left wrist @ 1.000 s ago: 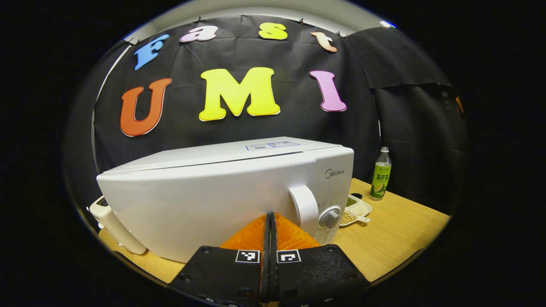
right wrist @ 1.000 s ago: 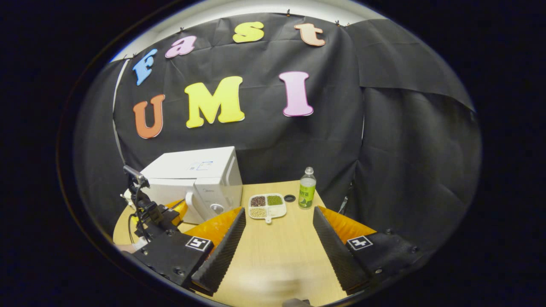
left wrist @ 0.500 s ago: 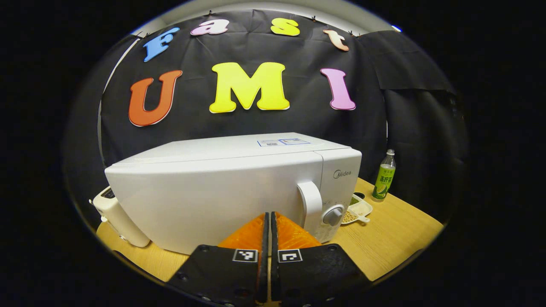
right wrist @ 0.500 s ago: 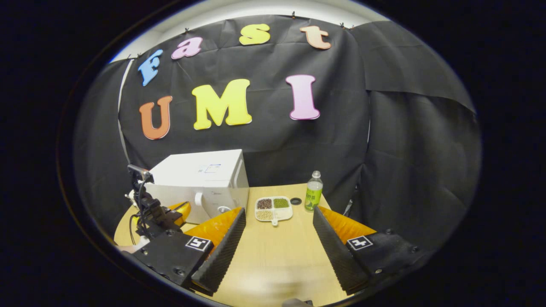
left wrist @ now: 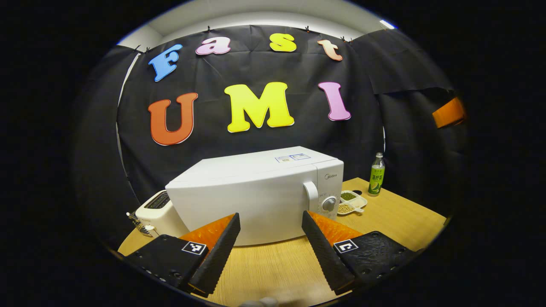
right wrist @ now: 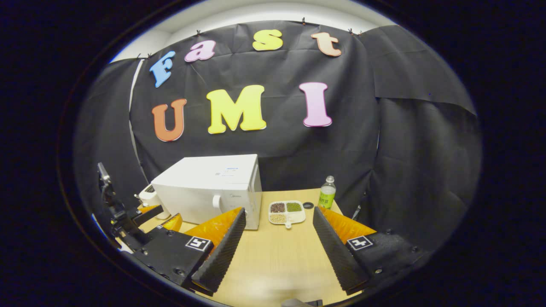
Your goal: Open the microwave oven with the left hand, put the food in, and close the microwave oven.
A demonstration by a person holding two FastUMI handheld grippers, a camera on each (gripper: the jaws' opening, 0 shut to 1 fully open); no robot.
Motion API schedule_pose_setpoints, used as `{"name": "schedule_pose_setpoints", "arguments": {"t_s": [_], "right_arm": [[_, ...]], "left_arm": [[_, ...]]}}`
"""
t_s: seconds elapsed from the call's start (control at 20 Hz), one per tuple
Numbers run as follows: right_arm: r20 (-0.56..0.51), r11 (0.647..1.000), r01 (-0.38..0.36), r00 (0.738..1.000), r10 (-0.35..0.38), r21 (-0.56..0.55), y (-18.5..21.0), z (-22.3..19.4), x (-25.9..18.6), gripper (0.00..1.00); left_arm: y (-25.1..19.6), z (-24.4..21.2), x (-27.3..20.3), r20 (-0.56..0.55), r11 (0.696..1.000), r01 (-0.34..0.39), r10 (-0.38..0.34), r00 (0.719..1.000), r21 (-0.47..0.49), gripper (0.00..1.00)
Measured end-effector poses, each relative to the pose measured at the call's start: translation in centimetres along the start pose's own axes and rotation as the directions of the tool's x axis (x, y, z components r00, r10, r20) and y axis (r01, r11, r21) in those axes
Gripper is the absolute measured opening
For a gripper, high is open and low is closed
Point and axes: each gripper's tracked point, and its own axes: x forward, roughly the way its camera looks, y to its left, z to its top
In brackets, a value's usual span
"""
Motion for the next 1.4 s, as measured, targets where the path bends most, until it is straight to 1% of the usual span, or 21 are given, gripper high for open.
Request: {"name": "schedule_pose_setpoints", "arguments": {"t_s": [0.05, 0.1, 0.15, 0.2, 0.25, 0.3, 0.35, 0.4, 0.45, 0.5, 0.55, 0.6, 0.65, 0.75, 0.95, 1.35, 1.4], "right_arm": [[0.011, 1.0, -0.012, 1.0, 0.012, 0.0, 0.8, 0.1, -0.3, 1.0], [0.024, 1.0, -0.021, 0.999, 0.021, 0.0, 1.5, 0.3, -0.6, 0.92], [0.039, 1.0, -0.025, 0.999, 0.025, -0.001, 2.0, 0.6, -0.9, 1.0], [0.057, 1.0, -0.029, 0.998, 0.029, -0.003, 2.4, 0.8, -1.2, 0.92], [0.074, 0.999, -0.031, 0.997, 0.032, -0.008, 2.9, 1.3, -1.5, 1.0], [0.09, 0.999, -0.031, 0.995, 0.032, -0.014, 3.1, 1.5, -1.8, 0.92], [0.108, 0.999, -0.033, 0.994, 0.034, -0.018, 3.4, 2.0, -2.1, 0.92], [0.122, 0.999, -0.032, 0.992, 0.034, -0.019, 3.6, 2.5, -2.4, 1.0], [0.137, 0.999, -0.034, 0.99, 0.036, -0.018, 3.9, 3.0, -2.7, 0.92], [0.151, 0.999, -0.034, 0.988, 0.036, -0.018, 4.1, 3.4, -3.1, 1.0], [0.164, 0.999, -0.031, 0.986, 0.033, -0.018, 4.2, 3.9, -3.4, 0.92], [0.178, 0.999, -0.031, 0.983, 0.034, -0.021, 4.4, 4.3, -3.5, 1.0], [0.186, 0.999, -0.029, 0.982, 0.033, -0.025, 4.6, 4.6, -3.8, 0.92], [0.198, 0.999, -0.026, 0.98, 0.031, -0.028, 4.8, 5.0, -4.2, 0.92], [0.214, 0.999, -0.032, 0.976, 0.038, -0.03, 5.5, 5.8, -4.8, 0.92], [0.215, 0.998, -0.032, 0.976, 0.042, -0.047, 5.8, 6.1, -5.5, 0.92], [0.218, 0.998, -0.032, 0.975, 0.042, -0.047, 5.8, 6.3, -5.5, 0.92]], "left_arm": [[0.5, 0.8, -1.4, 0.005, 1.0, -0.007, 0.007, 1.0, -0.006, 0.92], [0.9, 1.7, -2.9, 0.01, 1.0, -0.014, 0.014, 1.0, -0.021, 0.92], [1.2, 2.7, -4.1, 0.015, 0.999, -0.014, 0.015, 1.0, -0.039, 0.93], [1.5, 3.8, -5.4, 0.021, 0.998, -0.008, 0.009, 1.0, -0.056, 0.93], [2.0, 4.9, -6.5, 0.032, 0.998, -0.009, 0.012, 0.999, -0.066, 0.93], [2.8, 6.2, -7.6, 0.047, 0.997, -0.02, 0.024, 0.999, -0.069, 0.93], [3.6, 7.4, -8.5, 0.062, 0.997, -0.037, 0.041, 0.997, -0.071, 0.93], [4.5, 8.6, -9.3, 0.075, 0.996, -0.058, 0.064, 0.995, -0.072, 0.93], [5.4, 9.6, -10.0, 0.085, 0.994, -0.084, 0.091, 0.992, -0.076, 0.93], [6.2, 10.3, -10.7, 0.087, 0.99, -0.113, 0.12, 0.989, -0.082, 0.93], [6.9, 11.1, -11.3, 0.093, 0.986, -0.138, 0.147, 0.985, -0.091, 0.94], [7.4, 11.7, -11.9, 0.09, 0.982, -0.158, 0.167, 0.982, -0.1, 0.94], [7.6, 12.4, -12.4, 0.095, 0.981, -0.161, 0.172, 0.981, -0.11, 0.94], [7.8, 13.7, -13.5, 0.128, 0.98, -0.159, 0.174, 0.976, -0.119, 0.93], [8.3, 13.9, -14.3, 0.141, 0.98, -0.172, 0.185, 0.973, -0.1, 0.94], [9.1, 14.0, -15.0, 0.146, 0.975, -0.193, 0.208, 0.967, -0.113, 0.93], [9.2, 14.1, -15.1, 0.149, 0.974, -0.195, 0.21, 0.966, -0.113, 0.85]]}}
